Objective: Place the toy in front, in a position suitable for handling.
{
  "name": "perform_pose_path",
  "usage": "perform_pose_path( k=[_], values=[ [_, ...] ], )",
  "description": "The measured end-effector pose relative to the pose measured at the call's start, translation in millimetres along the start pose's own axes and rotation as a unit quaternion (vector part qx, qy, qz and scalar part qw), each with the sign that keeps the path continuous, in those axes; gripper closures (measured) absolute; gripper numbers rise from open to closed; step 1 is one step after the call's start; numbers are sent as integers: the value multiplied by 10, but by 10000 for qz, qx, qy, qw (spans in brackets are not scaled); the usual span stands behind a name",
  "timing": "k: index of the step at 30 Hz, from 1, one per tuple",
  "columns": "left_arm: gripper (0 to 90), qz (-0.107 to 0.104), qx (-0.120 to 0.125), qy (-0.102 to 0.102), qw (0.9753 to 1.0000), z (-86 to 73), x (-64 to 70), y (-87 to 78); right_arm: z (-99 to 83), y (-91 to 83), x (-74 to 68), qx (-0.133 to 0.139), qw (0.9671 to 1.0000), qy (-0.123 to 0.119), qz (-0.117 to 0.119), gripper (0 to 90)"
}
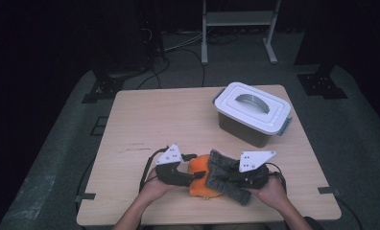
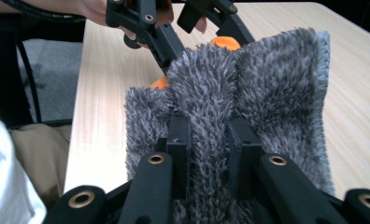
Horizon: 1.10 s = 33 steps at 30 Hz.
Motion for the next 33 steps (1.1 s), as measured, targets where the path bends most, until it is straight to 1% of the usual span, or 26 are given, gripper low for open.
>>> perform_pose_path(
  k=[2, 5, 7, 9, 10, 11, 12, 13, 14, 15, 16, 17, 19, 20, 21, 22, 23, 24, 25, 26, 27, 28, 30, 31, 32, 33],
  values=[
    [329, -62, -4, 103, 9999, -3, 7, -5, 2, -53, 39, 114, 9999, 94, -86, 736],
    [332, -167, 25, 215, 9996, -9, 18, -9, -14, -129, 125, 224, 9989, 257, -312, 734],
    [331, -185, 25, 227, 9996, -8, 16, -11, -52, -141, 179, 213, 9985, 375, -328, 730],
    [324, -215, 28, 207, 9996, -4, 9, -10, -87, -106, 189, 62, 9988, 398, -285, 727],
    [306, -183, 5, 203, 9996, 1, 10, -9, -95, -87, 178, 30, 9990, 371, -255, 727],
    [267, -140, -54, 139, 9998, 8, 7, -1, -93, -75, 163, 32, 9991, 363, -219, 728],
    [204, -137, -112, 28, 9998, 12, 5, 8, -86, -68, 141, 36, 9992, 363, -160, 729],
    [174, -207, -169, -165, 9995, 13, 1, 21, -84, -64, 124, 48, 9993, 346, -92, 729],
    [166, -305, -221, -276, 9989, 11, -4, 32, -85, -59, 99, 61, 9995, 297, 22, 729],
    [166, -390, -265, -305, 9984, 6, 4, 46, -88, -55, 73, 75, 9996, 244, 149, 728],
    [168, -430, -318, -257, 9982, 0, 19, 58, -90, -58, 50, 69, 9995, 198, 248, 729],
    [186, -452, -328, -186, 9983, -3, 32, 60, -88, -68, 37, 56, 9995, 167, 276, 730],
    [270, -425, -329, -26, 9986, 11, 45, 46, -77, -106, 49, 57, 9995, 160, 252, 736],
    [325, -366, -293, 135, 9988, 22, 58, 36, -68, -132, 57, 100, 9995, 193, 208, 737],
    [364, -297, -209, 396, 9986, 35, 73, 16, -55, -157, 75, 172, 9995, 198, 163, 738],
    [413, -264, -83, 621, 9977, 49, 101, 0, -40, -181, 90, 257, 9994, 216, 99, 738],
    [433, -237, 8, 843, 9962, 67, 138, -13, -20, -206, 102, 344, 9992, 218, 23, 738],
    [444, -183, 72, 1063, 9941, 84, 180, -14, 2, -229, 115, 416, 9989, 205, -75, 738],
    [449, -202, 83, 1240, 9920, 95, 216, -11, 21, -247, 131, 501, 9984, 206, -139, 738],
    [450, -273, 107, 1368, 9902, 98, 242, -3, 32, -257, 150, 578, 9980, 230, -143, 737],
    [450, -282, 132, 1435, 9892, 94, 260, 4, 36, -255, 164, 616, 9977, 270, -124, 736],
    [441, -270, 101, 1431, 9893, 90, 260, 8, 28, -238, 174, 576, 9979, 292, -92, 735],
    [406, -305, 14, 1290, 9912, 78, 228, 13, -12, -175, 172, 412, 9986, 322, -7, 731],
    [379, -318, -27, 1156, 9928, 71, 197, 9, -30, -155, 169, 390, 9987, 334, 56, 730],
    [323, -334, -41, 990, 9945, 69, 179, 12, -34, -143, 165, 377, 9986, 364, 123, 729],
    [263, -452, -179, 620, 9969, 73, 145, 25, -32, -138, 159, 365, 9986, 372, 129, 729]
  ],
)
Point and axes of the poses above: each handheld gripper's, and its own axes: y roughly forward along the jaws, z roughly out of its top, x roughly to its right, the point moved 1 cm from there along y, roughly forward along the jaws, and after that the axes turned 4 degrees about z, right-handed, at the moved point
